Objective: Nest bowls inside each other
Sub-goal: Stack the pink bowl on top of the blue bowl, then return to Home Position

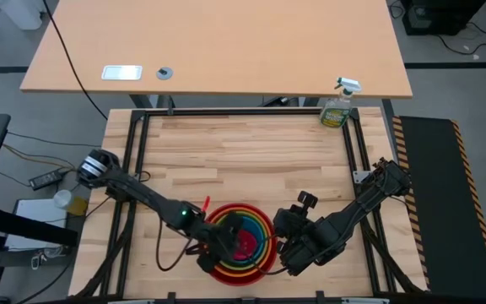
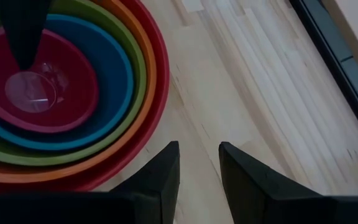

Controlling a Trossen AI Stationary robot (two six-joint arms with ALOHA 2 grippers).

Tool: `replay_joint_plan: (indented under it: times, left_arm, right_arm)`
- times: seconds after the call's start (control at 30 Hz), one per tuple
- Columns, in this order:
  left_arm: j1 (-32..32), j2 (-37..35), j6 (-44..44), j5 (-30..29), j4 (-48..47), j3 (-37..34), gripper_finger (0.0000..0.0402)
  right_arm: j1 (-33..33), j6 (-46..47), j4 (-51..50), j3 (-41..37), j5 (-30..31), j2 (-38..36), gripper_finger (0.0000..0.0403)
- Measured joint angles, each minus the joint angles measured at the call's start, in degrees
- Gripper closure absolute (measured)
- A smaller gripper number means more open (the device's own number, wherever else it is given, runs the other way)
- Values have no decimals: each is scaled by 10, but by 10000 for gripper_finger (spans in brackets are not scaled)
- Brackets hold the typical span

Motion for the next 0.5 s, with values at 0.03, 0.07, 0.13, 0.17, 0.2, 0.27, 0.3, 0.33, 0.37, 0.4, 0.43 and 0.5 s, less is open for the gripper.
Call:
replay_joint_plan:
  times: [0.03,0.07,0.13,0.17,0.2,0.27,0.3,0.33,0.37,0.4,0.43,0.5]
  left_arm:
    - [0,4,2,0,0,0,155]
    - [0,9,4,-1,0,0,155]
    - [0,23,7,-4,0,0,155]
    - [0,28,9,-10,-2,0,155]
    - [1,34,12,-18,-3,0,155]
    - [3,43,19,-28,-4,0,155]
    - [3,45,19,-28,-5,0,155]
    - [3,45,20,-30,-5,0,155]
    - [4,45,20,-30,-6,0,155]
    - [4,44,21,-30,-7,0,155]
    - [4,41,24,-29,-8,0,155]
    - [0,28,37,-28,-9,-1,155]
  right_arm:
    - [0,0,0,0,0,0,280]
    - [0,0,0,0,0,0,280]
    - [0,0,1,0,0,0,280]
    - [0,-1,2,0,0,0,280]
    - [0,-2,2,0,0,0,280]
    - [0,-2,4,0,0,0,280]
    - [0,-2,5,0,0,0,280]
    - [0,-2,5,0,0,0,280]
    - [0,-2,5,0,0,0,280]
    - [0,-2,6,0,0,0,280]
    - [0,-2,6,0,0,0,280]
    - [0,-2,6,0,0,0,280]
